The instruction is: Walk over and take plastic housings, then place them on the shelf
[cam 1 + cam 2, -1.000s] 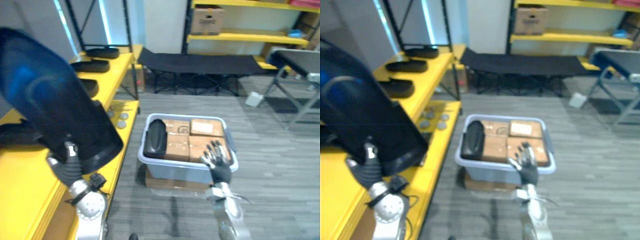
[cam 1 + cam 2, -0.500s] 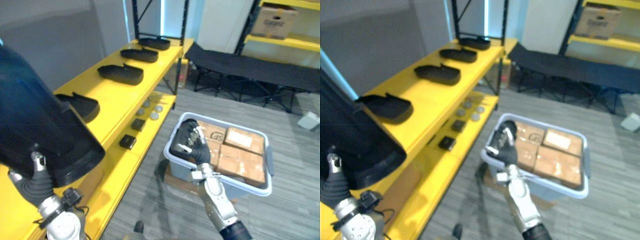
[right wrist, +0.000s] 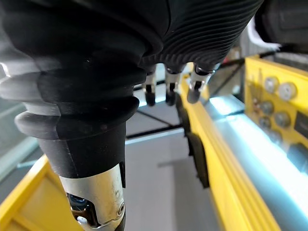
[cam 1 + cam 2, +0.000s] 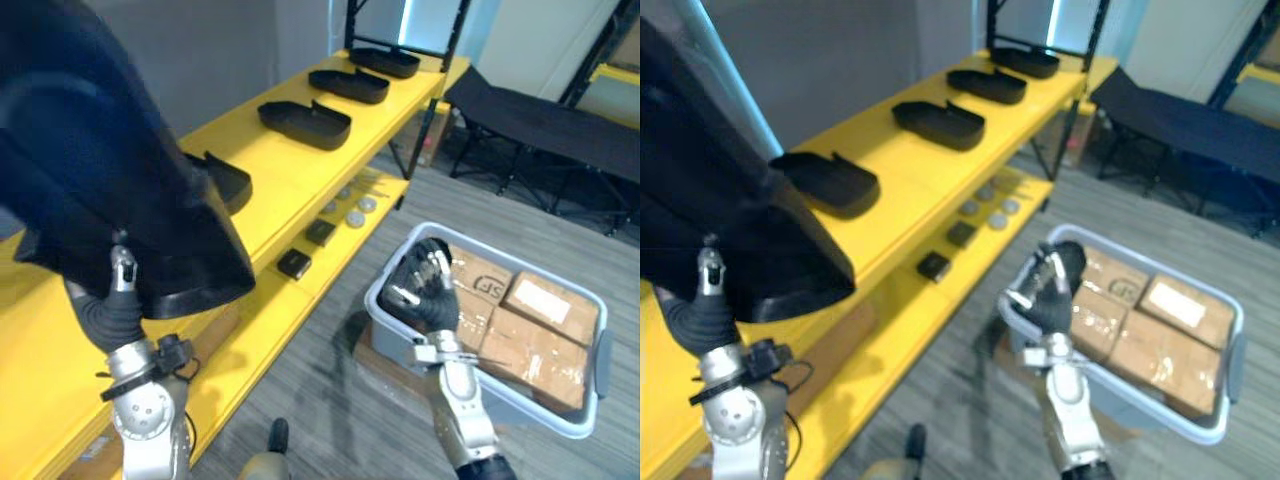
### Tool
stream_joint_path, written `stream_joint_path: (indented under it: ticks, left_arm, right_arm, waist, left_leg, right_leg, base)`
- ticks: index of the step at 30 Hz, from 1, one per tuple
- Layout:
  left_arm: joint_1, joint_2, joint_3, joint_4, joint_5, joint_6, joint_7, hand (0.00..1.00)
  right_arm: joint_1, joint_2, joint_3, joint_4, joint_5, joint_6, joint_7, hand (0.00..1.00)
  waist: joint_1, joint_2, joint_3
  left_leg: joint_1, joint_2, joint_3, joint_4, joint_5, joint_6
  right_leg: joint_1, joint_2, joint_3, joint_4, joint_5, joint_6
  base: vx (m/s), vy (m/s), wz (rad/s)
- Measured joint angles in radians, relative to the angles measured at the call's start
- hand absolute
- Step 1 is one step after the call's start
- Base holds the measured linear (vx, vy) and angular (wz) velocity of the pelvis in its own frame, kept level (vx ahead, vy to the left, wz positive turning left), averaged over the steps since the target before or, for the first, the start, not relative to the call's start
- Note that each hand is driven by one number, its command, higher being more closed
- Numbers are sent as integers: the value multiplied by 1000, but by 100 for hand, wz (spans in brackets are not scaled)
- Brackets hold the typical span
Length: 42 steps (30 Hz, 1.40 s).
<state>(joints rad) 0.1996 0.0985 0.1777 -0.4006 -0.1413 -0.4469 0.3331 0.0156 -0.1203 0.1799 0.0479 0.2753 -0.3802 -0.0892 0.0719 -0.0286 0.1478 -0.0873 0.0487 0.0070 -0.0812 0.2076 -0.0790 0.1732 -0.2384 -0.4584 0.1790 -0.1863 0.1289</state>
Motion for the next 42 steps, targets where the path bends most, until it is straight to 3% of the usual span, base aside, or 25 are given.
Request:
stream_joint_path:
  ticks: [1, 7, 10, 13, 14, 15, 16, 17, 18, 19, 21, 22, 25, 26, 28, 29, 30, 31, 32, 33, 34, 37, 38, 40, 42]
  left_arm:
    - [1, -16, -7, 0, 0, 5, 4, 100]
    - [46, -48, -33, -3, 5, 4, 6, 100]
    - [46, -45, -27, -5, 43, -9, 7, 100]
    - [20, -23, 2, -11, 74, -11, 6, 100]
    - [9, -23, 7, -10, 79, -12, 6, 100]
    - [-16, -26, 6, -8, 82, -11, 6, 100]
    - [-40, -19, 8, -11, 90, -11, 4, 100]
    - [-46, -10, 13, -15, 104, -11, 4, 100]
    - [-47, 18, 19, -21, 116, -10, 9, 100]
    - [-48, 49, 20, -23, 118, -6, 13, 100]
    - [-61, 64, 23, -22, 117, 1, 16, 100]
    - [-86, 65, 39, -12, 113, 8, 17, 100]
    - [-146, 89, 45, 40, 89, 29, 19, 100]
    - [-166, 90, 46, 59, 68, 46, 26, 100]
    - [-163, 87, 45, 63, 61, 57, 37, 100]
    - [-153, 88, 48, 64, 53, 58, 39, 100]
    - [-140, 70, 51, 70, 28, 58, 39, 100]
    - [-105, 24, 46, 68, 17, 60, 38, 100]
    - [-88, 2, 45, 67, 10, 60, 37, 100]
    - [-67, -28, 44, 68, 0, 60, 35, 100]
    - [-66, -40, 39, 69, 0, 61, 35, 100]
    - [-77, -67, -25, 70, -9, 52, -4, 100]
    - [-79, -65, -41, 69, -9, 47, -11, 100]
    - [-79, -64, -54, 68, -12, 37, -30, 100]
    - [-78, -66, -52, 74, -18, 39, -31, 100]
  right_arm:
    - [-1, 0, 1, 0, -14, 1, 8, 0]
    - [22, -3, 1, -26, -4, 1, 53, 0]
    - [19, 7, 4, -48, 26, -25, 82, 0]
    - [12, 31, 6, -48, 26, -38, 86, 0]
    - [11, 32, 5, -48, 26, -38, 85, 0]
    - [8, 29, 4, -48, 26, -38, 79, 0]
    - [6, 28, 4, -47, 26, -38, 74, 0]
    - [1, 30, 7, -47, 25, -38, 74, 0]
    - [-13, 36, 19, -47, 23, -39, 74, 0]
    - [-31, 36, 27, -46, 12, -49, 83, 0]
    - [-57, 40, 39, -46, -4, -65, 93, 0]
    - [-90, 38, 45, -46, -19, -76, 96, 0]
    - [-140, 36, 51, -46, -39, -82, 98, 0]
    - [-157, 26, 68, -48, -40, -82, 111, 0]
    - [-162, 15, 92, -58, -36, -82, 136, 0]
    - [-168, 9, 119, -77, -34, -82, 155, 0]
    - [-195, 3, 150, -80, -33, -82, 171, 0]
    - [-225, -18, 180, -79, -32, -80, 186, 0]
    - [-239, -29, 189, -79, -28, -78, 200, 0]
    - [-264, -43, 200, -79, -11, -75, 227, 0]
    - [-268, -44, 200, -79, -11, -74, 238, 0]
    - [-269, -47, 172, -80, -13, -53, 241, 0]
    - [-272, -47, 171, -80, -14, -49, 241, 0]
    - [-283, -35, 175, -80, -13, -42, 241, 0]
    - [-287, -11, 176, -80, -13, -42, 239, 0]
  waist:
    - [-2, 14, 8]
    - [-6, 32, 22]
    - [-2, 11, 32]
    - [0, -35, 31]
    - [-1, -39, 33]
    - [-2, -30, 33]
    - [-3, -20, 34]
    - [1, -21, 35]
    - [0, -24, 37]
    - [-9, -11, 42]
    - [-22, -8, 37]
    - [-22, 1, 42]
    - [-26, 4, 43]
    - [-28, 4, 43]
    - [-25, -1, 40]
    - [-19, -18, 29]
    - [-14, -29, 16]
    - [-5, 14, 3]
    - [2, 35, -6]
    - [11, 69, -17]
    - [5, 82, -22]
    - [-27, 91, -37]
    - [-26, 92, -40]
    - [2, 66, -47]
    - [2, 54, -51]
  left_leg:
    - [3, 13, -2, 0, 4, -5]
    - [16, 18, 0, 0, -1, 1]
    - [16, -7, 2, 0, -7, 6]
    - [16, -75, 3, 12, -30, 26]
    - [17, -85, 2, 23, -42, 29]
    - [19, -98, -16, 43, -57, 41]
    - [29, -98, -29, 57, -74, 50]
    - [43, -98, -28, 56, -83, 54]
    - [74, -99, -32, 55, -101, 66]
    - [105, -86, -60, 55, -122, 79]
    - [107, -66, -86, 63, -139, 91]
    - [97, -46, -101, 80, -152, 91]
    - [86, -33, -140, 96, -175, 80]
    - [86, -35, -177, 108, -192, 69]
    - [85, -41, -218, 125, -211, 46]
    - [85, -55, -247, 128, -223, 28]
    - [83, -63, -282, 132, -238, 6]
    - [73, -30, -296, 145, -254, -16]
    - [65, -13, -294, 152, -261, -27]
    - [44, 14, -250, 164, -264, -32]
    - [33, 34, -196, 168, -262, -33]
    - [29, 102, 135, 197, -206, -3]
    - [37, 102, 163, 192, -202, 2]
    - [41, 95, 162, 184, -202, 2]
    - [55, 93, 153, 162, -200, -1]
  right_leg:
    - [1, 13, 1, 1, 0, 1]
    - [7, 10, -4, 19, -27, 24]
    - [14, -22, -24, 39, -44, 39]
    - [46, -92, -69, 78, -64, 56]
    - [54, -104, -76, 104, -60, 53]
    - [18, -137, -57, 227, -43, 16]
    - [-42, -163, -9, 379, 6, -58]
    - [-79, -174, 30, 449, 43, -100]
    - [-129, -191, 91, 566, 155, -121]
    - [-182, -200, 135, 672, 251, -115]
    - [-235, -170, 158, 674, 58, -98]
    - [-260, -119, 163, 552, -1, -86]
    - [-258, -28, 234, 220, 4, -57]
    - [-252, 4, 289, 108, 25, -27]
    - [-230, 31, 319, 35, 51, -22]
    - [-202, 42, 320, -7, 84, -29]
    - [-168, 44, 317, -36, 144, 18]
    - [-144, 77, 272, -62, 141, -6]
    - [-138, 92, 261, -76, 143, -11]
    - [-117, 112, 221, -96, 144, -16]
    - [-104, 117, 190, -100, 142, -19]
    - [-11, 118, 19, -83, 109, -56]
    - [-6, 115, 5, -66, 100, -61]
    - [-14, 99, -5, -15, 69, -64]
    - [-13, 100, -5, -11, 69, -64]
  base:
    - [-103, -70, -12]
    - [-84, -31, 2]
    - [3, 30, 20]
    - [111, 64, 43]
    - [147, 73, 59]
    - [140, 85, 62]
    - [127, 101, 52]
    - [147, 97, 30]
    - [241, 54, 23]
    - [259, 23, 31]
    - [206, 17, 31]
    - [136, 39, 28]
    - [158, -51, 47]
    - [135, -130, 67]
    - [189, -236, 81]
    - [267, -395, 103]
    - [260, -410, 103]
    - [211, -331, 69]
    - [198, -253, 59]
    - [201, -217, 59]
    - [238, -232, 122]
    - [153, -128, 139]
    - [136, -42, 111]
    - [135, -16, 35]
    - [82, -26, 3]
